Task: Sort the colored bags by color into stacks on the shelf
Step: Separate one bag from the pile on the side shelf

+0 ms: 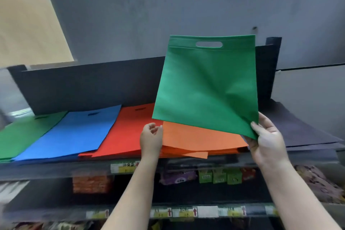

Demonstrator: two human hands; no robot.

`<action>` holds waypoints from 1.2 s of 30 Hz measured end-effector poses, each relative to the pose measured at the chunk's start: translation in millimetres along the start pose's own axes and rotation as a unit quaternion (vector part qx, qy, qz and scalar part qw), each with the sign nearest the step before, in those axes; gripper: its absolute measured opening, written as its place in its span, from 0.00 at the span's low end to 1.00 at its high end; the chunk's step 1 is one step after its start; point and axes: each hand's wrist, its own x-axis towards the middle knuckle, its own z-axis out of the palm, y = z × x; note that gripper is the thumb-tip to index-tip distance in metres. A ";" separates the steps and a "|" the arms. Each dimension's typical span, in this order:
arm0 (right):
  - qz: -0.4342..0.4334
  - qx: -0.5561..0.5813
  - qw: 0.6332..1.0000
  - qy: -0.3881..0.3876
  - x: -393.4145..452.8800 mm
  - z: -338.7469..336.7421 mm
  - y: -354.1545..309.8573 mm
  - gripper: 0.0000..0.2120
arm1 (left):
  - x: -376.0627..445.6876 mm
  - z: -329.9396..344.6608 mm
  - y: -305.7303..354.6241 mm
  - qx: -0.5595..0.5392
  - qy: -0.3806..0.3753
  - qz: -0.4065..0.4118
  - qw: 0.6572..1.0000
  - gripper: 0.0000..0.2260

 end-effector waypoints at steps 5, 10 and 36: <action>0.046 0.008 0.997 -0.065 5.6 37.4 28.9 0.15 | -10.2 -55.4 8.1 -0.078 0.044 0.028 0.996 0.08; 0.099 0.013 0.989 -0.111 -4.8 81.0 75.4 0.15 | -28.1 -121.1 14.2 -0.243 0.001 0.008 0.970 0.21; 0.165 -0.009 0.950 -0.266 -211.2 367.2 298.8 0.16 | 7.4 -493.8 -133.6 -0.088 0.260 0.010 0.961 0.17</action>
